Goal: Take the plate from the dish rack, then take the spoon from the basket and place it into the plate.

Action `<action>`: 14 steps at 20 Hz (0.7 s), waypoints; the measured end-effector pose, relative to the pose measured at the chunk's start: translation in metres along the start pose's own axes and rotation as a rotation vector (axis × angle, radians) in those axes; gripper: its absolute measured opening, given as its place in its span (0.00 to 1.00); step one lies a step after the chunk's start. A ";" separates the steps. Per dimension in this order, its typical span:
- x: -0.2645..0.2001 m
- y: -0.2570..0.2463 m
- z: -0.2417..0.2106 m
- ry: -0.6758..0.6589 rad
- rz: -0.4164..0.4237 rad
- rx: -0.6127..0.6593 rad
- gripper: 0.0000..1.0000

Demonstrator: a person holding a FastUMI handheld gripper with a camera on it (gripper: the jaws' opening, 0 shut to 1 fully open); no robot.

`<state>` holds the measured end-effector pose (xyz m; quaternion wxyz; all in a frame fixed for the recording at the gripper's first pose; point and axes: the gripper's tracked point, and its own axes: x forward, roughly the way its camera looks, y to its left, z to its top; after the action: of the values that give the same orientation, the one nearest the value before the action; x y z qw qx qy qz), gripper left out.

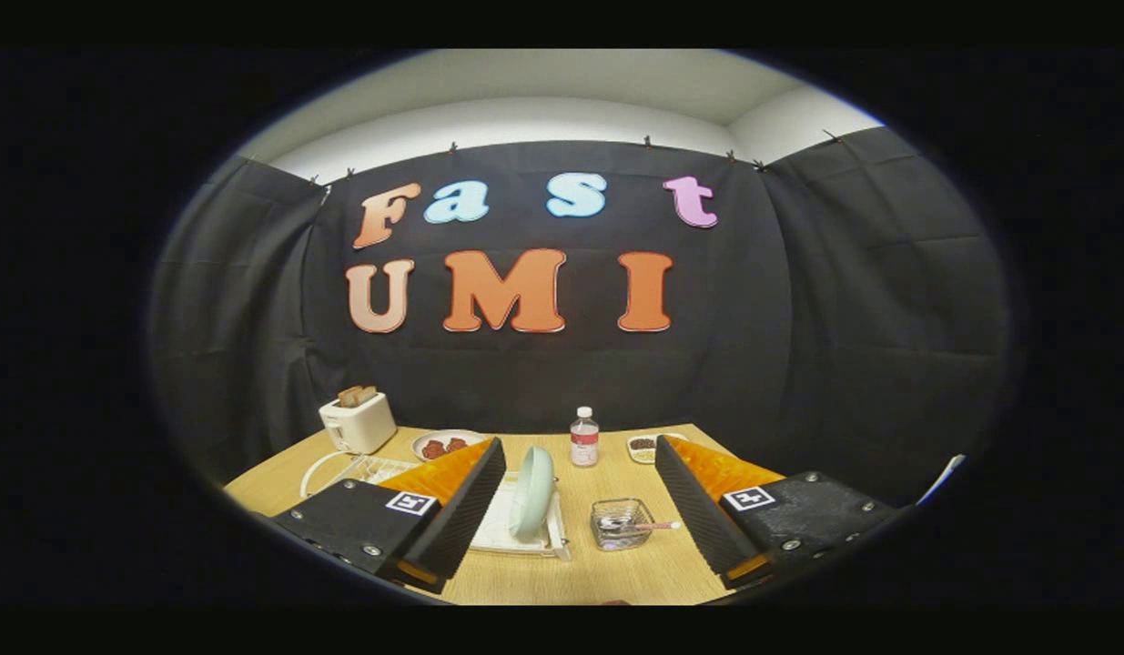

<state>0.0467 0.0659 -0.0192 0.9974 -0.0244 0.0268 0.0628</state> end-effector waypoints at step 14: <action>0.042 0.040 -0.035 0.117 0.046 -0.033 0.99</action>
<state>0.0819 0.1091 -0.0585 0.9919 -0.0438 0.0845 0.0844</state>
